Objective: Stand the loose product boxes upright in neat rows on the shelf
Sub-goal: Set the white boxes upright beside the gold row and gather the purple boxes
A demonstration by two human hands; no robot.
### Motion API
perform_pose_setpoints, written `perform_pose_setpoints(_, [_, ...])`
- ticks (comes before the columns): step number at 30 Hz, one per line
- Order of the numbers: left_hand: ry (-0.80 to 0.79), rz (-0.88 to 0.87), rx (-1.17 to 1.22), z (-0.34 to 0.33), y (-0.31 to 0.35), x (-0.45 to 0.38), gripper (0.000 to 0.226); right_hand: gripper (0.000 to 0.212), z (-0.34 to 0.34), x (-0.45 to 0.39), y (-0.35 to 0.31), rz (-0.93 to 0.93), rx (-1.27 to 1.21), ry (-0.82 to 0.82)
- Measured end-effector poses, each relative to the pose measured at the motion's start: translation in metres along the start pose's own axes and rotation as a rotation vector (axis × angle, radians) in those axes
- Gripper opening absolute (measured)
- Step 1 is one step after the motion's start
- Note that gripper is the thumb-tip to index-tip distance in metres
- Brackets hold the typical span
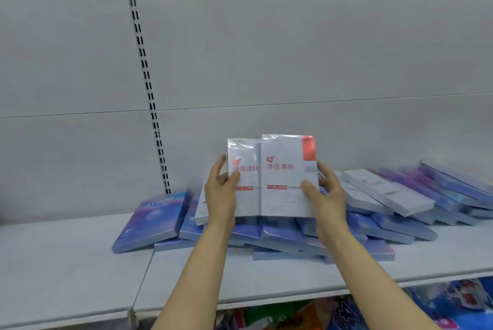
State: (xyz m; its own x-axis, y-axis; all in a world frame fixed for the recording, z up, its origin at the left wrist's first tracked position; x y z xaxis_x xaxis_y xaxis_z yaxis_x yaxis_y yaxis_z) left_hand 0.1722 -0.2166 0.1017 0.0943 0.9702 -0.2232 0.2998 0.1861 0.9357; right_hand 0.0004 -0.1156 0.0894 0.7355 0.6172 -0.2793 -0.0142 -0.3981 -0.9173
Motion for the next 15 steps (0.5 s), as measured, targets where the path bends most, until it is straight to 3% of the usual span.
perform_pose_setpoints(7, [0.148, -0.116, 0.157, 0.043, 0.01, 0.014, 0.045, 0.054, 0.011, 0.022, -0.023, 0.091, -0.062, 0.007])
perform_pose_setpoints(15, [0.2, -0.171, 0.193, 0.118, 0.026, 0.027, 0.049, 0.054, -0.038, 0.08, -0.026, 0.118, -0.086, -0.023])
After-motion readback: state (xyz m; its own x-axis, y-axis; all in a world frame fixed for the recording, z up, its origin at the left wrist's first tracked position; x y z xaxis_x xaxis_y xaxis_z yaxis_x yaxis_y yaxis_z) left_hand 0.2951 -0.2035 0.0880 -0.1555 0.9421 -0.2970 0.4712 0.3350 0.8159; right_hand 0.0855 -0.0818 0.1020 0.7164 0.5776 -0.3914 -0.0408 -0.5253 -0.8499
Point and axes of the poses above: each hand's wrist, its own x-axis away from the middle knuckle, its own z-axis out of the back of the hand, y = z × x, the point moved 2 cm from there along -x, towards the middle knuckle, and after that the axes turned 2 degrees about y, right-handed, at the moved point
